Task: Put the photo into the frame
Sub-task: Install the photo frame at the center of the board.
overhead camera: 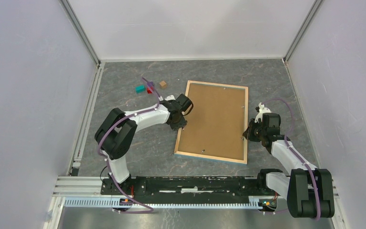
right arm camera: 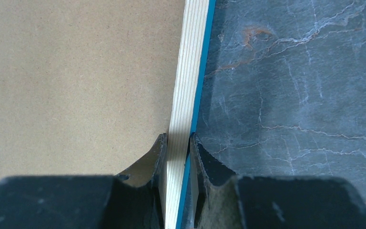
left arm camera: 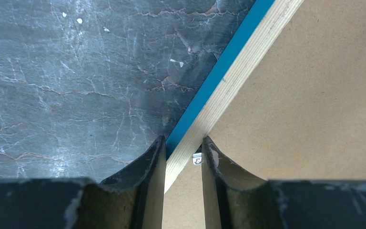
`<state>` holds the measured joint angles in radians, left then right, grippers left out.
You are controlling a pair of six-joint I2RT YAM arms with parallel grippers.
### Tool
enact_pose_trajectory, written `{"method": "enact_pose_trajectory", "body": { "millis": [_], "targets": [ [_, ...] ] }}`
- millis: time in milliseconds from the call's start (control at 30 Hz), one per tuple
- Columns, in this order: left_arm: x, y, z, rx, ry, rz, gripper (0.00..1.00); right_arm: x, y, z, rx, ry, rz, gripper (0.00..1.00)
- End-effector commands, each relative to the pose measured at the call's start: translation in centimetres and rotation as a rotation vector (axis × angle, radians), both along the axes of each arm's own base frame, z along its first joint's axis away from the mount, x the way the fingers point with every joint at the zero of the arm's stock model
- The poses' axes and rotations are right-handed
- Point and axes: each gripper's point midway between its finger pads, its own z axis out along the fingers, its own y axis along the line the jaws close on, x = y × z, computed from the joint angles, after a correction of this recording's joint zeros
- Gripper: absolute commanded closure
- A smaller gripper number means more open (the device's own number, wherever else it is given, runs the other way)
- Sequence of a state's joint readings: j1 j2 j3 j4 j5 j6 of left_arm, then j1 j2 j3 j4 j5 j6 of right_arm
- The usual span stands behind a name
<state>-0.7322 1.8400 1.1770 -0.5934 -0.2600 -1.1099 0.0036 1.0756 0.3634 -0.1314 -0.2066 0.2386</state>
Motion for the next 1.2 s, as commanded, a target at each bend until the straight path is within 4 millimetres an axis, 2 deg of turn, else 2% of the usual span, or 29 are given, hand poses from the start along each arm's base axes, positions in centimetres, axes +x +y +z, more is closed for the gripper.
{"method": "enact_pose_trajectory", "body": {
  "millis": [0, 67, 100, 167, 200, 333, 467, 533, 767, 1000, 1100, 1167],
  "targets": [
    [-4.0, 2.8, -5.2, 0.077, 0.157, 0.095, 0.98, -1.1, 0.4, -0.9, 0.010, 0.046, 0.030, 1.00],
    [-3.5, 2.8, -4.3, 0.116, 0.118, 0.017, 0.98, -1.0, 0.6, -0.9, 0.019, 0.047, 0.036, 1.00],
    [-3.3, 3.3, -3.8, 0.155, 0.094, 0.001, 0.94, -1.0, 0.7, -0.9, 0.022, 0.046, 0.038, 1.00],
    [-3.0, 3.7, -3.1, 0.190, 0.073, -0.031, 0.65, -0.9, 0.8, -0.8, 0.028, 0.044, 0.039, 1.00],
    [-3.0, 3.8, -2.9, 0.195, 0.071, -0.036, 0.59, -0.9, 0.8, -0.9, 0.031, 0.041, 0.039, 1.00],
    [-3.5, 3.1, -3.0, 0.173, 0.083, -0.055, 0.52, -1.1, 1.1, -1.2, 0.047, 0.047, 0.043, 1.00],
    [-4.1, 2.8, -3.1, 0.178, 0.082, -0.071, 0.33, -1.2, 1.1, -1.2, 0.045, 0.049, 0.047, 1.00],
    [-4.3, 2.8, -3.1, 0.174, 0.089, -0.074, 0.31, -1.2, 1.1, -1.1, 0.044, 0.045, 0.046, 1.00],
    [-4.9, 2.1, -2.9, 0.112, 0.086, -0.094, 0.31, -1.3, 1.1, -1.3, 0.044, 0.049, 0.047, 1.00],
    [-4.5, 0.4, -1.2, 0.001, 0.034, -0.145, 0.28, -1.4, 1.2, -1.4, 0.049, 0.050, 0.050, 1.00],
    [-4.2, 0.3, -0.8, 0.002, 0.017, -0.150, 0.29, -1.5, 1.3, -1.4, 0.055, 0.053, 0.054, 1.00],
    [-4.4, 0.8, -1.2, 0.018, 0.029, -0.133, 0.34, -1.6, 1.3, -1.5, 0.054, 0.054, 0.053, 1.00]
  ]
}}
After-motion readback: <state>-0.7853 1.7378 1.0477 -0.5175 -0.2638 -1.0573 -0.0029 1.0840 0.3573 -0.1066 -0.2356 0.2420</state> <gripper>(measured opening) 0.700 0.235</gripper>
